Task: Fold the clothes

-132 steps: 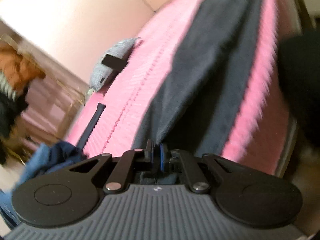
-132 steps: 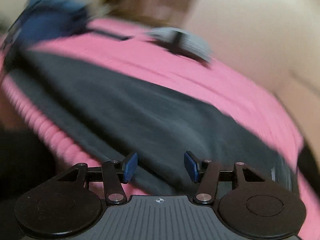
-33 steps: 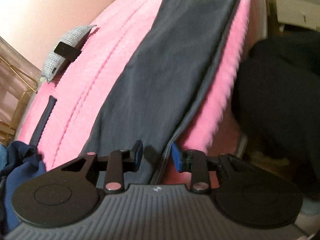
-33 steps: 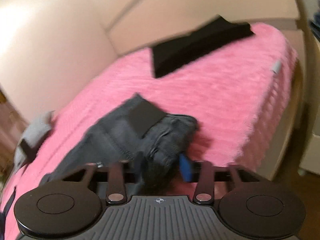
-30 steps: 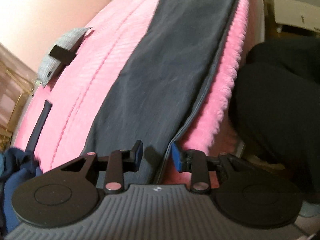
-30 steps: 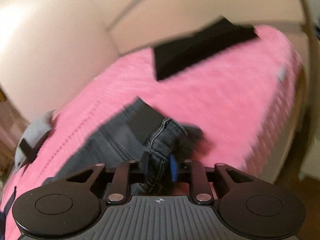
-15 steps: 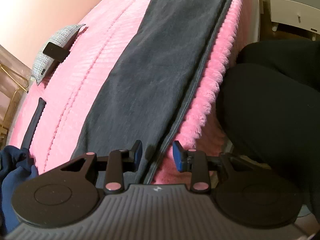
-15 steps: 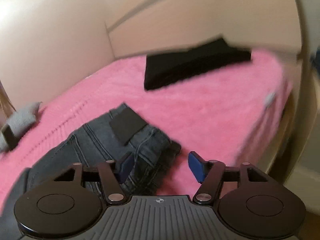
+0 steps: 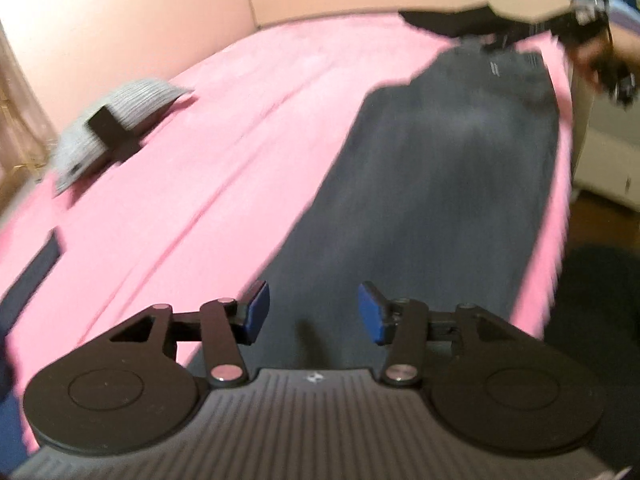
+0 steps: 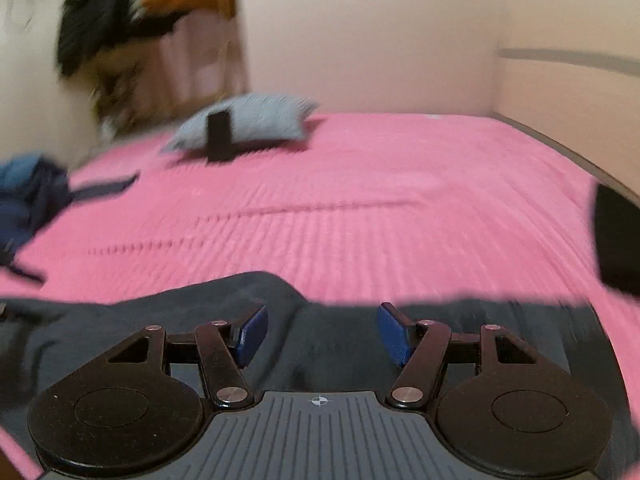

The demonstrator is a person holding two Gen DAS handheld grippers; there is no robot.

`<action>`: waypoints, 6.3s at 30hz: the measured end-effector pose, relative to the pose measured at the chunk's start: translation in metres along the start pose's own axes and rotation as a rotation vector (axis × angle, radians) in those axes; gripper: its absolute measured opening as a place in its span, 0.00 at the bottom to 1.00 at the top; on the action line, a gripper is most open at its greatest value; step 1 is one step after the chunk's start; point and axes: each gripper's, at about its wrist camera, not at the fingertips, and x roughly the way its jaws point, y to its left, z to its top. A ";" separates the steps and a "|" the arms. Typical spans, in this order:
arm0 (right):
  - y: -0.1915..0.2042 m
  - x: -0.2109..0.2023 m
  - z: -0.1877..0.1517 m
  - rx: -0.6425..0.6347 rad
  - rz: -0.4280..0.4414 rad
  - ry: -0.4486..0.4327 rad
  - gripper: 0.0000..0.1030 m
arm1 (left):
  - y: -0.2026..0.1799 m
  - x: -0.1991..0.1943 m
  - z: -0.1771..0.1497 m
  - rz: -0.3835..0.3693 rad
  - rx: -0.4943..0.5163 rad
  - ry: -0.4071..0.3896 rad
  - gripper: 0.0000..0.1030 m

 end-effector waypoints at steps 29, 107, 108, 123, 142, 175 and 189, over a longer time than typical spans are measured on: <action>-0.047 0.041 -0.015 0.022 0.005 0.673 0.69 | 0.041 0.239 0.199 -0.491 -0.491 0.304 0.48; -0.160 0.006 0.012 0.201 -0.125 0.603 0.99 | 0.009 0.248 0.209 -0.503 -0.444 0.263 0.28; -0.167 -0.001 0.010 0.251 -0.150 0.599 0.99 | 0.007 0.252 0.208 -0.490 -0.434 0.278 0.27; -0.214 -0.085 -0.055 1.081 -0.295 0.430 0.20 | -0.071 0.213 0.222 -0.502 -0.130 0.385 0.31; -0.207 -0.095 0.001 0.660 -0.243 0.521 0.71 | -0.074 0.148 0.184 -0.280 -0.204 0.566 0.32; 0.300 0.015 0.046 -0.320 0.436 0.399 0.86 | 0.097 -0.142 -0.162 0.334 -0.877 0.556 0.55; 0.356 0.038 -0.036 -0.520 0.547 -0.098 0.86 | 0.086 -0.147 -0.249 0.532 -0.850 0.256 0.22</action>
